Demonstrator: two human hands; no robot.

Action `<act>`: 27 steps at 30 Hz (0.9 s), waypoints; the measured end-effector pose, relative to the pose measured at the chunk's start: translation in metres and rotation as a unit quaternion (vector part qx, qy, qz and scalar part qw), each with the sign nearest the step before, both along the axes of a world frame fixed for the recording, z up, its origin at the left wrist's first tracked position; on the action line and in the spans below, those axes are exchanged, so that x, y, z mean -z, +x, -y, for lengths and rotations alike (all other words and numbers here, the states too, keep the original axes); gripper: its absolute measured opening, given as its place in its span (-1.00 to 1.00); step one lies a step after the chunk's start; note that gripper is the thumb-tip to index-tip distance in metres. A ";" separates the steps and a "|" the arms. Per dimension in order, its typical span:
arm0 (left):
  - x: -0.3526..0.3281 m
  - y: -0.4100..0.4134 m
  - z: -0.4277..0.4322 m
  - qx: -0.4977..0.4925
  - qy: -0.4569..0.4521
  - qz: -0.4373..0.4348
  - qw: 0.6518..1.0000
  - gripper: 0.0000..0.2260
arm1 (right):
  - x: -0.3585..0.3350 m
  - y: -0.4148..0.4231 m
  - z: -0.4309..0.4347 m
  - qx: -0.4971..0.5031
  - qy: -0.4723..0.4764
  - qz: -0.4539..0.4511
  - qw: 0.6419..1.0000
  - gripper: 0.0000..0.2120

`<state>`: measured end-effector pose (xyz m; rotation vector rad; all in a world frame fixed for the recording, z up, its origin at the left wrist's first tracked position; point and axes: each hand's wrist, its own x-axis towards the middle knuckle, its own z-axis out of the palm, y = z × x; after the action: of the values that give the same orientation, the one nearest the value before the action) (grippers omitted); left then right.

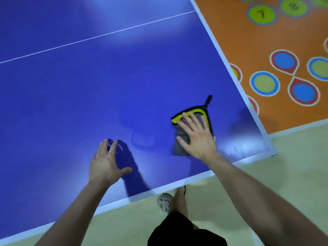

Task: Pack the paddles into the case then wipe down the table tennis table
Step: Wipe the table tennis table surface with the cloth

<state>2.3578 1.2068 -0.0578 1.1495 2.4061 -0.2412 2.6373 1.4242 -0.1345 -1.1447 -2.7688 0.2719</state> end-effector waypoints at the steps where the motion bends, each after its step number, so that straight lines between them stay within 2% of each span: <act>1: 0.000 0.005 0.004 0.007 -0.008 0.004 1.000 0.26 | 0.000 0.033 -0.016 0.066 0.002 0.011 0.998 -0.37; 3: 0.000 0.012 0.011 0.014 -0.019 0.006 1.000 0.37 | 0.000 0.079 -0.039 0.197 -0.012 0.031 0.980 -0.36; 6: 0.004 0.017 0.023 0.029 -0.055 0.007 0.998 0.45 | 0.002 0.061 -0.025 0.357 -0.030 0.039 0.933 -0.31; 8: 0.011 0.022 0.029 0.033 -0.067 0.008 0.997 0.48 | -0.004 0.014 0.016 0.372 -0.037 0.035 0.927 -0.29; 10: 0.017 0.023 0.032 0.035 -0.071 0.003 0.997 0.50 | -0.009 -0.036 0.078 0.251 -0.039 0.034 0.967 -0.30; 12: 0.021 0.021 0.032 0.048 -0.071 -0.005 0.996 0.51 | -0.015 -0.072 0.142 0.069 -0.054 0.042 0.995 -0.30; 14: 0.025 0.016 0.036 0.058 -0.067 -0.004 0.996 0.49 | -0.017 -0.078 0.177 -0.065 -0.065 0.044 0.995 -0.33; 16: 0.028 0.012 0.038 0.060 -0.058 -0.002 0.997 0.49 | -0.009 -0.055 0.166 -0.100 -0.060 0.003 0.993 -0.36; 17: 0.029 0.012 0.038 0.065 -0.056 0.000 0.996 0.50 | -0.007 -0.033 0.152 -0.082 -0.055 -0.014 0.995 -0.37; 19: 0.030 0.011 0.039 0.070 -0.055 -0.010 0.996 0.50 | -0.002 0.027 0.111 0.016 -0.030 -0.018 0.999 -0.38; 22: 0.028 0.011 0.038 0.068 -0.062 -0.006 0.996 0.51 | -0.001 0.113 0.042 0.174 -0.015 0.036 0.984 -0.35; 24: 0.026 0.011 0.036 0.066 -0.068 -0.011 0.995 0.52 | 0.001 0.136 0.018 0.281 -0.025 0.053 0.958 -0.33; 27: 0.021 0.017 0.031 0.058 -0.081 -0.003 0.995 0.54 | 0.002 0.093 0.037 0.422 -0.036 0.044 0.905 -0.28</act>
<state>2.3748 1.1763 -0.0787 1.2144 2.2802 -0.4697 2.7299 1.3869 -0.1362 -2.2545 -2.0485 0.2126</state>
